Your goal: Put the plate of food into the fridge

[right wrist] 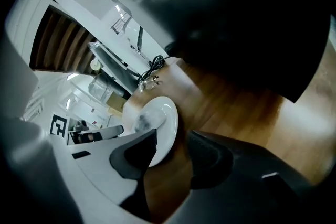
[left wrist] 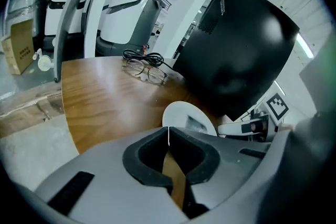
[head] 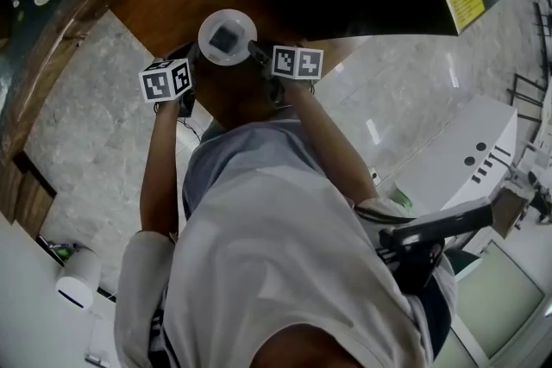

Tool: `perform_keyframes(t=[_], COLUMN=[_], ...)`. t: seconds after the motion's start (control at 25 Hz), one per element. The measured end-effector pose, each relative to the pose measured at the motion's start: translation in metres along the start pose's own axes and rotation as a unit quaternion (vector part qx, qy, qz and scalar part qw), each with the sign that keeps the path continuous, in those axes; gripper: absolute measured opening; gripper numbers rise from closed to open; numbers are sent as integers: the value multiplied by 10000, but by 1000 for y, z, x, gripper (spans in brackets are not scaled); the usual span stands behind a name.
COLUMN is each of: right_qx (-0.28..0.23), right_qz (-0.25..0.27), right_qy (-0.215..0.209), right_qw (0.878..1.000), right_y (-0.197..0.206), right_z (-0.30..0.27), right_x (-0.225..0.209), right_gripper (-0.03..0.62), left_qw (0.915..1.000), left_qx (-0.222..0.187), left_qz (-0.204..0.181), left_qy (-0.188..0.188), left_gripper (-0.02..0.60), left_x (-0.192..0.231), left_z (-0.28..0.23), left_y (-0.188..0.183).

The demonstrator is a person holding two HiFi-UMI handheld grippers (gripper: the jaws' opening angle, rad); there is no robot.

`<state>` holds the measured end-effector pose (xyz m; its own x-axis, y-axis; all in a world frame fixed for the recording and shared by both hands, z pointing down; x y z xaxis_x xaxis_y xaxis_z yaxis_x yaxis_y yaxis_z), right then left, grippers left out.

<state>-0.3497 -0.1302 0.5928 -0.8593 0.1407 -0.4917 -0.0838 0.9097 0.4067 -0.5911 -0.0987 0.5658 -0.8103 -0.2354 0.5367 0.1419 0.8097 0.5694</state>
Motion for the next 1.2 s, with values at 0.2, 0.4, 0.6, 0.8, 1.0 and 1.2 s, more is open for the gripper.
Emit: perform_keyframes(t=[0.2, 0.4, 0.6, 0.8, 1.0, 1.2], right_qx=[23, 89, 94, 200, 414, 392], right_qz=[-47, -65, -146, -448, -1464, -1908], right_qy=[-183, -412, -506, -631, -865, -1132], right_qw=[9998, 9991, 9986, 9968, 9846, 9743], right_y=[-3, -6, -8, -11, -6, -1], right_z=[-8, -10, -13, -16, -20, -21], right_x=[-3, -2, -7, -14, -18, -18], right_gripper=[166, 166, 153, 129, 54, 43], left_qw=[9986, 9926, 9907, 9889, 9899, 9924], left_qx=[439, 1021, 1088, 1064, 1066, 878], left_qz=[-125, -246, -184, 30, -355, -287], left_qy=[273, 614, 793, 1036, 866, 815], left_gripper=[20, 20, 20, 20, 18, 18], left_x=[17, 20, 25, 30, 26, 27], left_z=[-18, -36, -45, -48, -50, -51], left_y=[-16, -20, -29, -32, -34, -35])
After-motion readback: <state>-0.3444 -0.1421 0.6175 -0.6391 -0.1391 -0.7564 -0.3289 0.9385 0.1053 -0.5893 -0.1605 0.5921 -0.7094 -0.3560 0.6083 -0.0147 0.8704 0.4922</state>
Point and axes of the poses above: the fingertips, and each gripper's own axes: z backward along the fingers, x to its left, y out of its underside, the point moved 8 cm from there along z, backward along the fingers, and after that the axes turned 10 degrees about y, right-handed, at the moved point
